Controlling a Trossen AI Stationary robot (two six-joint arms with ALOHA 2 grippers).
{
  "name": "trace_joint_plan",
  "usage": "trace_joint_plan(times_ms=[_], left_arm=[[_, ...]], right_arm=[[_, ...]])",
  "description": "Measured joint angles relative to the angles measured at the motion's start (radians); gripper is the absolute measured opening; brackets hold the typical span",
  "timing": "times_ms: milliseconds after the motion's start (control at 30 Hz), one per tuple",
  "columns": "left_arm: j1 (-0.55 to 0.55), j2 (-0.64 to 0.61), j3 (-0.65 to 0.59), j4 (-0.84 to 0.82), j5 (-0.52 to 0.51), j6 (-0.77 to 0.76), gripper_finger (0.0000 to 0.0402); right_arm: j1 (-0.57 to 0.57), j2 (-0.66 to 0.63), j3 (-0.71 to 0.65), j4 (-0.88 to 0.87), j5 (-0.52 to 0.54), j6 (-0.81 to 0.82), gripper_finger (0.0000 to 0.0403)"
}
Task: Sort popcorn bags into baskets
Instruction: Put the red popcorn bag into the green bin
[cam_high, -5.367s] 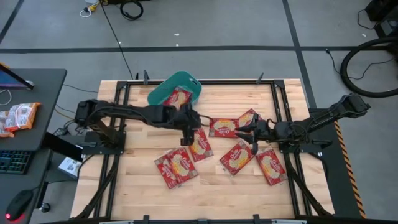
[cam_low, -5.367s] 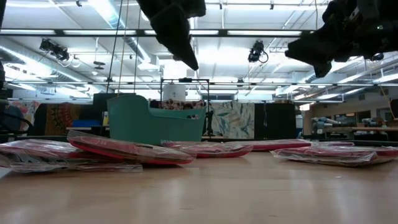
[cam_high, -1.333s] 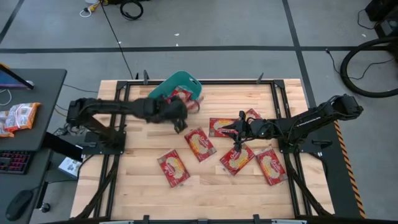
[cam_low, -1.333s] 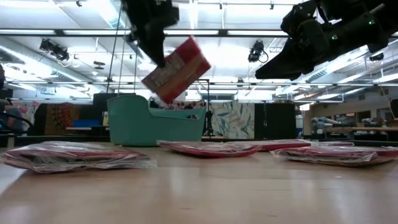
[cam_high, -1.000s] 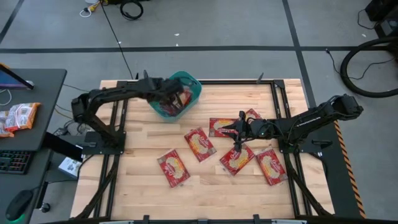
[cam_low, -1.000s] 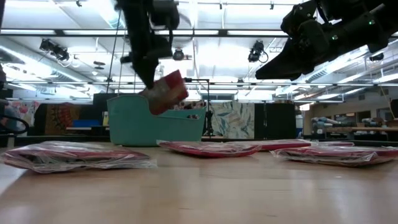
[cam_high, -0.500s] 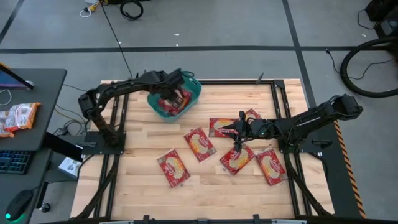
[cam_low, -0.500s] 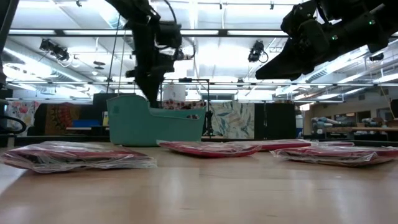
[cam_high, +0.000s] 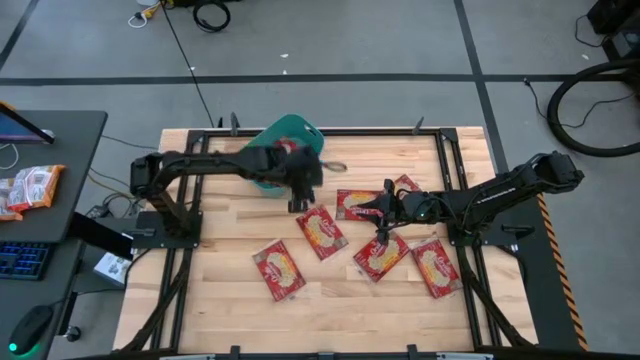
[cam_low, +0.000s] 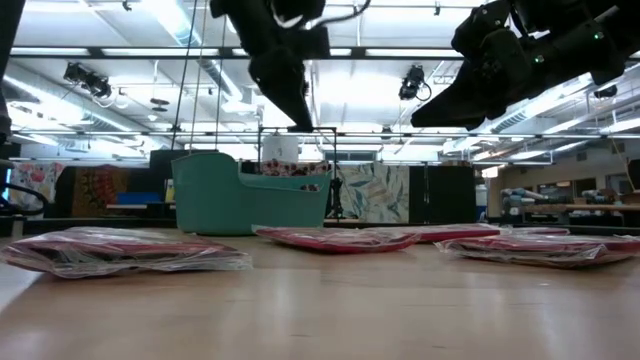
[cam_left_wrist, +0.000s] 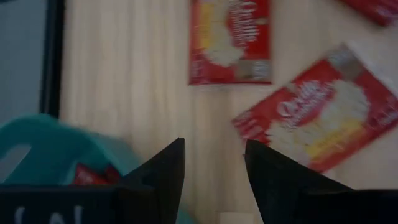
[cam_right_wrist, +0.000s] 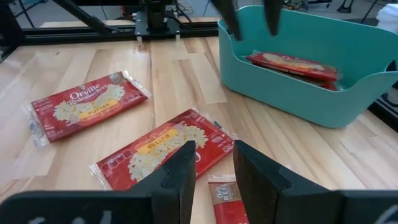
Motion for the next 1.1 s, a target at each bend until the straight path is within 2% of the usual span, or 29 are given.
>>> trace_joint_plan(times_ms=[167,333,633,733,967,1100], left_arm=[[-0.082,0.000,-0.003,-0.025,-0.016,0.028,0.0173],[-0.158,0.000,-0.081,-0.009,-0.063,0.066,0.0174],[-0.284,0.001,-0.251,0.204,-0.168,0.163,0.0175],[-0.315,0.015,-0.276,0.259,-0.176,0.181,0.0188],[-0.355,0.101,-0.285,0.284,-0.205,0.205,0.0243],[-0.374,0.161,-0.285,0.329,-0.216,0.266,0.0250]], right_arm=[[0.000,0.000,0.000,-0.001,0.000,0.000,0.0114],[0.000,0.000,0.000,-0.010,0.000,0.008,0.0114],[0.000,0.000,0.000,-0.011,0.000,0.008,0.0114],[0.000,0.000,0.000,-0.010,0.000,0.008,0.0114],[0.000,0.000,0.000,-0.005,0.001,0.008,0.0114],[0.000,0.000,0.000,-0.006,0.000,0.013,0.0114]])
